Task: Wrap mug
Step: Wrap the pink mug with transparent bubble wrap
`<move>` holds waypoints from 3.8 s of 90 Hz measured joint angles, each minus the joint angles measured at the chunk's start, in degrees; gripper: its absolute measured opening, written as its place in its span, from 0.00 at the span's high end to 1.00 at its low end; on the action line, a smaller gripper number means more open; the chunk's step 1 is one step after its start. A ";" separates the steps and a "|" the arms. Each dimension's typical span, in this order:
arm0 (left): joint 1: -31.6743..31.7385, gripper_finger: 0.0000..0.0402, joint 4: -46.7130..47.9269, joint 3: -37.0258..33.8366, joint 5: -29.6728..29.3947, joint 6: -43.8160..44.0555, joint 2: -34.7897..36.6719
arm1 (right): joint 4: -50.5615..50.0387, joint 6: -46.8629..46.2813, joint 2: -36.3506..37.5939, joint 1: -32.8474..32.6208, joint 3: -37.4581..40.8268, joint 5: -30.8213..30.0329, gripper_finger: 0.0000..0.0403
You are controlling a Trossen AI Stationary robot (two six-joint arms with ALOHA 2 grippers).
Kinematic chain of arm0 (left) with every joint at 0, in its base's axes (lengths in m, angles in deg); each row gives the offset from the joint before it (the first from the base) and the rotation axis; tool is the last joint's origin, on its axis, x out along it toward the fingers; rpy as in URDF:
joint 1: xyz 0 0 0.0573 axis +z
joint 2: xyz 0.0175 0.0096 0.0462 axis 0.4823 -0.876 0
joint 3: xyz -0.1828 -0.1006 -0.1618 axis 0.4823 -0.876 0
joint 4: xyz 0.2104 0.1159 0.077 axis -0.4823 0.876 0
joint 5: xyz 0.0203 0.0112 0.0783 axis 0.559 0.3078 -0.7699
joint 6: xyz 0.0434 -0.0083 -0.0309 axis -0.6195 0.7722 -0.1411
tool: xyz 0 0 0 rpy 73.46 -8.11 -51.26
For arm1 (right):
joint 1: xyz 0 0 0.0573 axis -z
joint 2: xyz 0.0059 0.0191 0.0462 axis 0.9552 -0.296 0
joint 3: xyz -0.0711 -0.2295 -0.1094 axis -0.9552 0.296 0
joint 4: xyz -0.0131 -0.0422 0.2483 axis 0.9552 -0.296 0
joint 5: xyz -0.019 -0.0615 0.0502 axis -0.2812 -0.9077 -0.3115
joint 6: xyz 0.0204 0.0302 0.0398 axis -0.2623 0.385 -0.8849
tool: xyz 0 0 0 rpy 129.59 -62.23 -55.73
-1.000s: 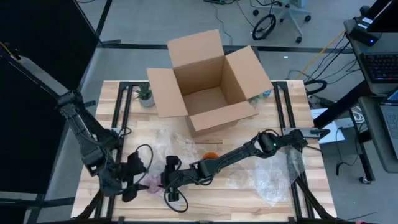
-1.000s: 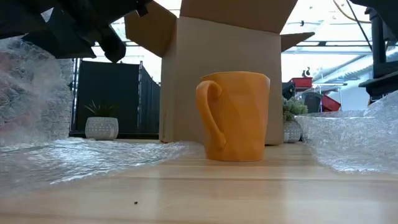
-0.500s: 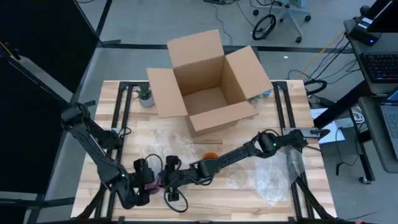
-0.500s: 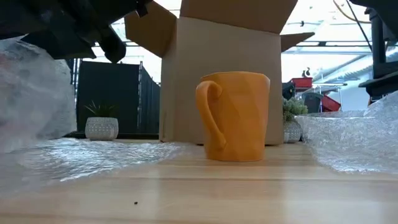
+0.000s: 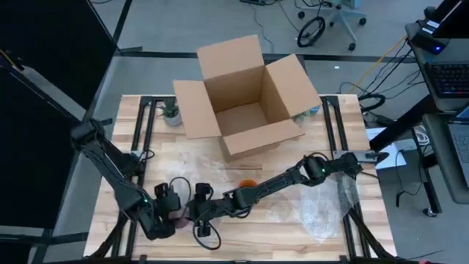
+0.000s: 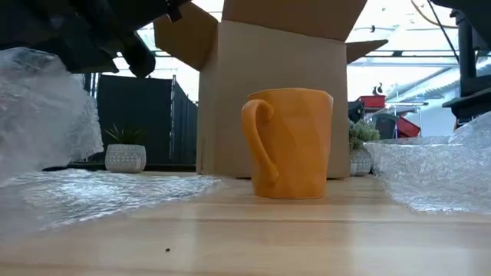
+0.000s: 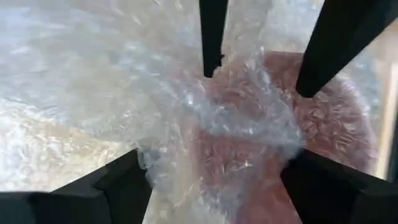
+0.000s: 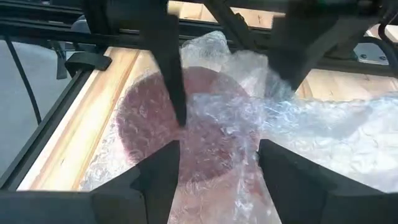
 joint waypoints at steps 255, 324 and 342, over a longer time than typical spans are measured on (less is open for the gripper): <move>5.52 1.00 -15.31 -0.98 5.34 -21.51 -5.54 | -4.15 -26.37 0.74 5.73 -0.07 13.15 0.99; 5.49 1.00 -6.66 0.57 -0.56 -22.82 -1.55 | -5.20 -22.49 0.11 5.44 0.21 14.25 0.99; 5.49 1.00 6.81 6.11 -4.60 -22.71 -1.55 | -4.54 -22.47 0.38 5.55 -0.02 13.93 0.99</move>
